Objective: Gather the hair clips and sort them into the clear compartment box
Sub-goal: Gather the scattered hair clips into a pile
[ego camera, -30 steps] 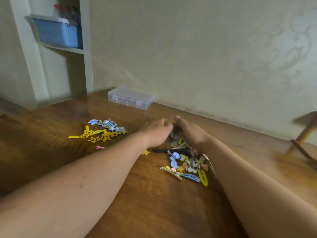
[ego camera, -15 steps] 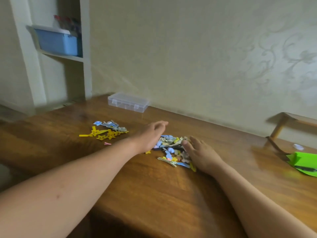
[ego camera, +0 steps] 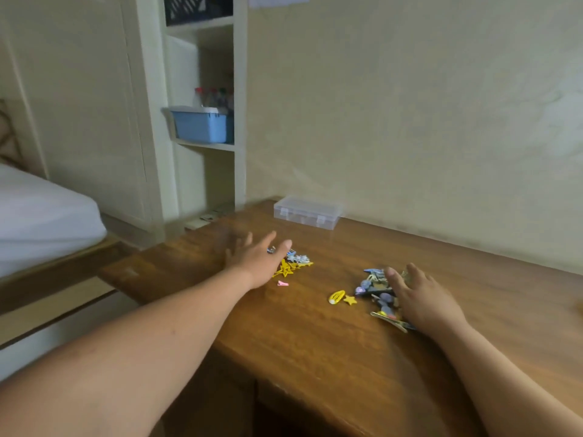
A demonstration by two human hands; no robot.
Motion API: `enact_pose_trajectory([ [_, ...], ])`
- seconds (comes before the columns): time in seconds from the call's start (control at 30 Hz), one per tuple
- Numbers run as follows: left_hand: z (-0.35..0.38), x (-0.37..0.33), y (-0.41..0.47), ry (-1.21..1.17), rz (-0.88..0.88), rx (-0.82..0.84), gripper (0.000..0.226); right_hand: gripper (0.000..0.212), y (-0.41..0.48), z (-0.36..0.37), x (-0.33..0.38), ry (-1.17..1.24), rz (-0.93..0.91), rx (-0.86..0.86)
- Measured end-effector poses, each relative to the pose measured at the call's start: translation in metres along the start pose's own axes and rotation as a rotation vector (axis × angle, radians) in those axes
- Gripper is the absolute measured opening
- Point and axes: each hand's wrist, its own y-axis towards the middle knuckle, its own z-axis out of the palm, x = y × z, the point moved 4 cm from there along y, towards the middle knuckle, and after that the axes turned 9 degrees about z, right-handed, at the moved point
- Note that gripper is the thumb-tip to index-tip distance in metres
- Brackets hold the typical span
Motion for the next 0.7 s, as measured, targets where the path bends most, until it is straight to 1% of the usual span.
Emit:
enact_pose_trajectory([
  [0.07,0.009,-0.009,0.011,0.033,0.043,0.091,0.088,0.093,-0.001,0.000,0.001,-0.018,-0.006,-0.011],
  [0.17,0.023,-0.030,0.024,0.081,0.148,0.175,0.085,0.092,-0.002,-0.001,0.002,-0.023,-0.016,-0.011],
  [0.37,0.055,-0.093,0.021,0.083,0.411,0.252,0.064,0.086,-0.005,-0.002,0.003,-0.013,-0.033,0.002],
  [0.5,0.076,-0.143,0.007,0.102,0.527,0.232,0.054,0.077,-0.007,-0.004,0.004,0.009,-0.030,-0.001],
  [0.6,0.089,-0.163,0.000,0.005,0.502,0.207,0.057,0.072,-0.011,-0.004,0.003,0.046,-0.032,-0.012],
  [0.7,0.085,-0.158,-0.005,-0.221,0.401,0.217,0.073,0.070,-0.010,-0.008,-0.002,0.173,-0.032,-0.016],
])
